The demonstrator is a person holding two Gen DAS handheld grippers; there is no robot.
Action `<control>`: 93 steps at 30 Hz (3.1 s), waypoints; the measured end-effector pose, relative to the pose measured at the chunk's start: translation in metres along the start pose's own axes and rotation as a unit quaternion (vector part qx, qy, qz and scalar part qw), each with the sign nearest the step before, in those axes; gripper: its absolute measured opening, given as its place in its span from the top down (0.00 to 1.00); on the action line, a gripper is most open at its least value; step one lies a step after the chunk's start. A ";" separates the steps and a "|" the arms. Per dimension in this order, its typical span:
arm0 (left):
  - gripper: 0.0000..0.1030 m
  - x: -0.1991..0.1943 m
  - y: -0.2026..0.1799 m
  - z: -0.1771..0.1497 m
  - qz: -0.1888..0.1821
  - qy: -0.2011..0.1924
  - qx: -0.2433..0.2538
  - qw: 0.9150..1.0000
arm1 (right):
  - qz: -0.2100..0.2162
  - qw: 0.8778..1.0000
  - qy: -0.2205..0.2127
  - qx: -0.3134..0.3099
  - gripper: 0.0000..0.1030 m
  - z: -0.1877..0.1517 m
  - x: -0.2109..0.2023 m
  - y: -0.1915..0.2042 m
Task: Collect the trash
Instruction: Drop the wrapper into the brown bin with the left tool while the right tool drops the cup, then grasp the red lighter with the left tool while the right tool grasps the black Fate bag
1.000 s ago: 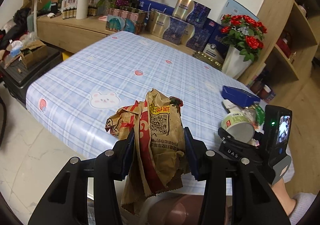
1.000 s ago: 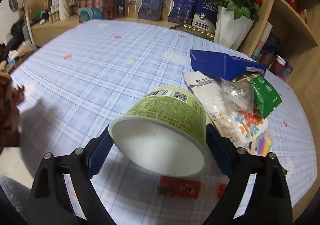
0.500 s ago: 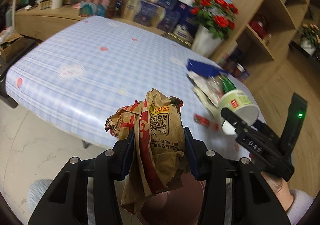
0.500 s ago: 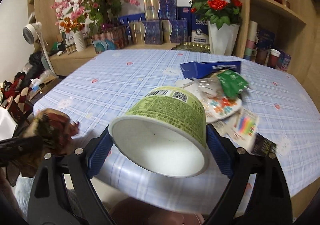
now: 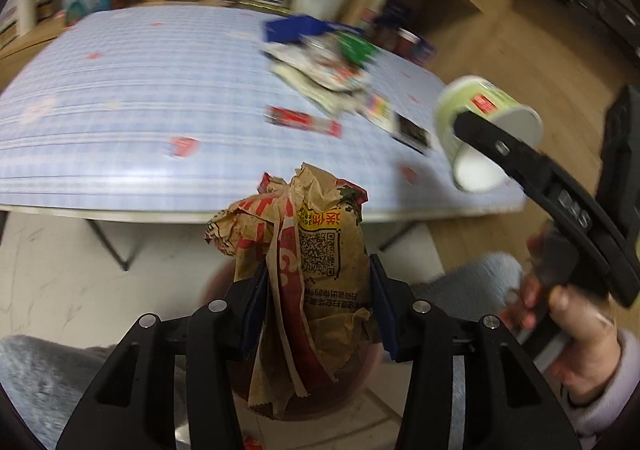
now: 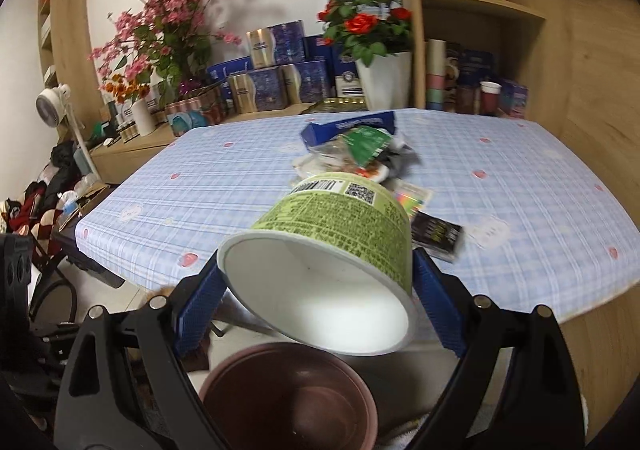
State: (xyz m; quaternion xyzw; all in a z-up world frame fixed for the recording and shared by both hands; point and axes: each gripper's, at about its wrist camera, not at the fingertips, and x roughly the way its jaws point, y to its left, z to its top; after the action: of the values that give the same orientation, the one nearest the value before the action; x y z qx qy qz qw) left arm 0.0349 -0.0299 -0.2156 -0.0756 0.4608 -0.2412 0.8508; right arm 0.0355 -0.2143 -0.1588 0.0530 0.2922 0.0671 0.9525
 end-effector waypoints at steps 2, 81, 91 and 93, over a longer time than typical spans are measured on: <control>0.56 0.012 -0.010 -0.009 -0.016 0.024 0.013 0.999 | -0.002 1.000 -0.001 0.007 0.14 -0.004 -0.005 -0.008; 0.06 -0.023 0.076 -0.010 0.218 -0.160 -0.065 0.960 | 0.020 0.999 0.011 -0.050 0.05 -0.040 0.033 0.011; 0.07 -0.004 0.047 0.018 0.182 -0.125 -0.037 0.975 | 0.007 0.999 0.003 -0.040 0.05 -0.031 0.043 -0.028; 0.11 0.001 0.044 0.027 0.170 -0.118 -0.040 0.978 | -0.008 0.999 0.013 -0.048 0.05 -0.026 0.049 -0.035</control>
State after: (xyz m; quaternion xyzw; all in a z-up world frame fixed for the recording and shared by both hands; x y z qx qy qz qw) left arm 0.0727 0.0052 -0.2165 -0.0581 0.3725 -0.0636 0.9240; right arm 0.0637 -0.2392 -0.2122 0.0046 0.3011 0.0744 0.9507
